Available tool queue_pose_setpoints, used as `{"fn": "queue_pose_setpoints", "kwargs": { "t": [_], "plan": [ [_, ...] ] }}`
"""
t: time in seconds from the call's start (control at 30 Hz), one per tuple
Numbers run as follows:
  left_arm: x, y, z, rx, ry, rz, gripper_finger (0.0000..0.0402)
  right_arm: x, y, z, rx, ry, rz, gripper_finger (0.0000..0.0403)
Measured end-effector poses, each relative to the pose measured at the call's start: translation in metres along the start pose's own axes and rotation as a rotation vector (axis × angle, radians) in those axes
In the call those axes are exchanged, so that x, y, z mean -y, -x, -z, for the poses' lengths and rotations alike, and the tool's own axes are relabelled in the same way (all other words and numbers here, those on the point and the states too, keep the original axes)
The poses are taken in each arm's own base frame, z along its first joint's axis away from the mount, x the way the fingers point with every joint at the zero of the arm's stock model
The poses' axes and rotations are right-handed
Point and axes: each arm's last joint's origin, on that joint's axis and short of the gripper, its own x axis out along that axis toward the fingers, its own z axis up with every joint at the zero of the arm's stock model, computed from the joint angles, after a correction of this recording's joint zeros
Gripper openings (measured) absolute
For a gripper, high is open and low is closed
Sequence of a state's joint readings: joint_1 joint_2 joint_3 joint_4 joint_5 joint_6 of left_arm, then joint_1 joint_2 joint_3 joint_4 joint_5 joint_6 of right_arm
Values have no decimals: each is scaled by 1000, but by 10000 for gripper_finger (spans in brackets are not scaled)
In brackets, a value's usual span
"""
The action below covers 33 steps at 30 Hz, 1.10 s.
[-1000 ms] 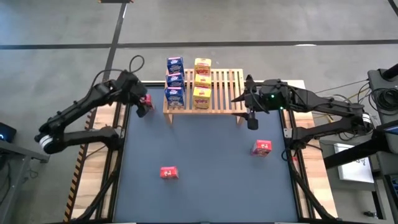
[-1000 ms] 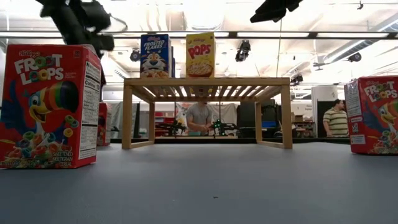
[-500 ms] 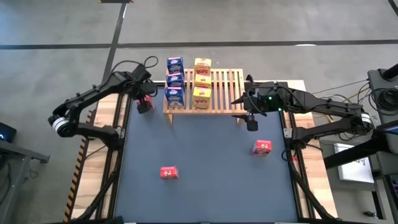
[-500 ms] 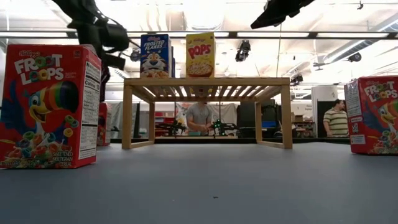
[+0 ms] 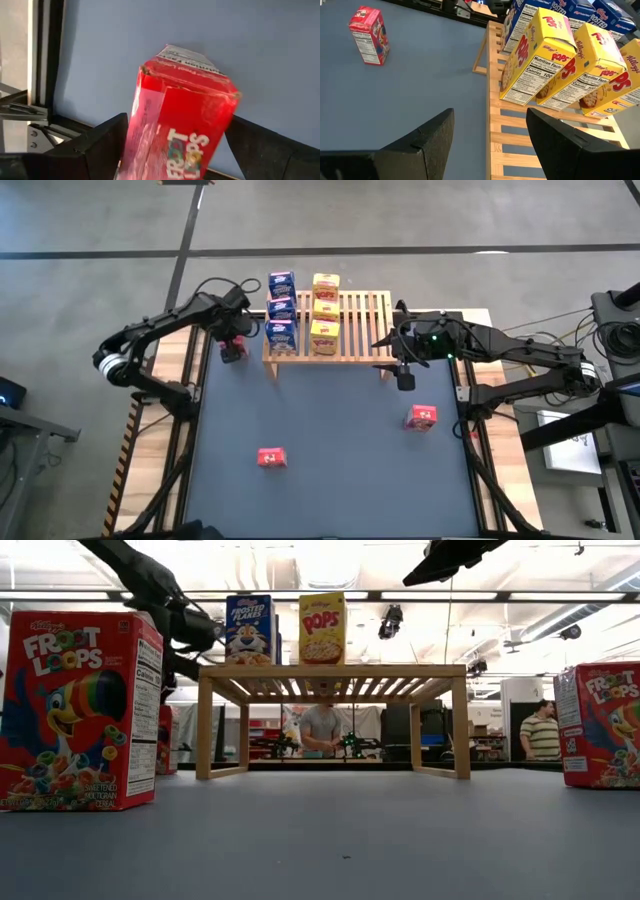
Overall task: Stack cereal on shelf
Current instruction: Put the top red cereal box on the shelf
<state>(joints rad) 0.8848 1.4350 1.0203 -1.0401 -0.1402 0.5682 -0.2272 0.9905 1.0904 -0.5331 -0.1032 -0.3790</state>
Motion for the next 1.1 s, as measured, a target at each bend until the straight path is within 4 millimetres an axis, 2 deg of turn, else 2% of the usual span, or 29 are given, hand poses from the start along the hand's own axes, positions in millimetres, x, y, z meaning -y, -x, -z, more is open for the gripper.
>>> {"fn": "queue_pose_setpoints", "kwargs": {
  "t": [0.13, 0.3, 0.53, 0.83, 1.1],
  "plan": [
    [-1, -7, -2, -17, 4, 27, 286, 0, 0, 0, 0, 0, 0, 238],
    [-1, -13, -4, -17, 4, 74, 239, 0, 0, 0, 0, -2, 0, 238],
    [0, -10, -3, -3, 16, 94, 193, 0, 0, 0, 0, -3, -1, 238],
    [1, -3, 1, 8, 43, 88, 182, 0, 0, 0, 0, -5, -2, 238],
    [7, 14, 13, 29, 70, 83, 182, 0, 0, 0, 1, -5, -5, 238]
  ]
}}
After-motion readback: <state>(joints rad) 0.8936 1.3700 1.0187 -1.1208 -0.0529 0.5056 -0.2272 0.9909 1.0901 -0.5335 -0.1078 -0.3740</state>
